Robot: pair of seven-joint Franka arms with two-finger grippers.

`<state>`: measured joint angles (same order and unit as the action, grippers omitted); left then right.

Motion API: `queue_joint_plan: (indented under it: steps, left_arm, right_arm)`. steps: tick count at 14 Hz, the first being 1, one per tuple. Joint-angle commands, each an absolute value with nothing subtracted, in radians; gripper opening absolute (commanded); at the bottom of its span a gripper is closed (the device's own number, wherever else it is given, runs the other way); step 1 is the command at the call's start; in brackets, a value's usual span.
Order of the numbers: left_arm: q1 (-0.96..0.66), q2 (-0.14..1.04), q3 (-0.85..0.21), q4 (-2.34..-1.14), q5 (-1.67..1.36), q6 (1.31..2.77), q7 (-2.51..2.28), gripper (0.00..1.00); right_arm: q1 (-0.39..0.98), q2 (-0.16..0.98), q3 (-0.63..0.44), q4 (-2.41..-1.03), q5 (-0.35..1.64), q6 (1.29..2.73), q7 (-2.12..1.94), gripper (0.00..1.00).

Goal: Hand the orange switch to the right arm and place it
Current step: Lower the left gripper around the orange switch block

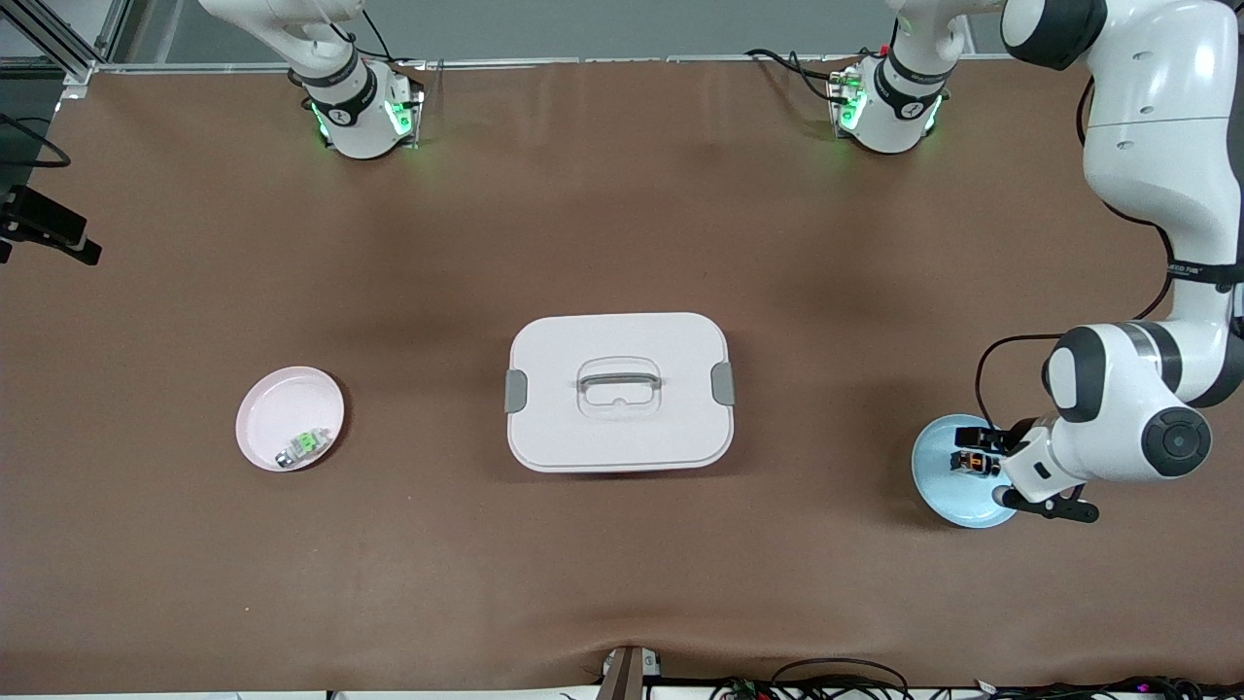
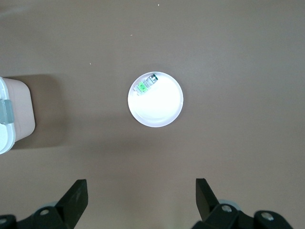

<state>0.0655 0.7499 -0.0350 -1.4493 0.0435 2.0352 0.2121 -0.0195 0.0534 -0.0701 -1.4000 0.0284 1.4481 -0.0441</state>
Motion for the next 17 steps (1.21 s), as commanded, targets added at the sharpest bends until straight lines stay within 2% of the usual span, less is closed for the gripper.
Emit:
queue_joint_plan:
  steps: [1, 17]
  left_arm:
    - [0.067, 0.795, -0.038, -1.419, 0.052, 2.06, 0.251, 1.0]
    - [0.069, 0.848, -0.032, -1.419, 0.06, 2.218, 0.282, 1.0]
  right_arm:
    - [-0.029, 0.037, -0.064, -1.411, 0.026, 1.454, -0.054, 1.0]
    - [-0.043, 0.037, -0.067, -1.411, 0.028, 1.454, -0.097, 1.0]
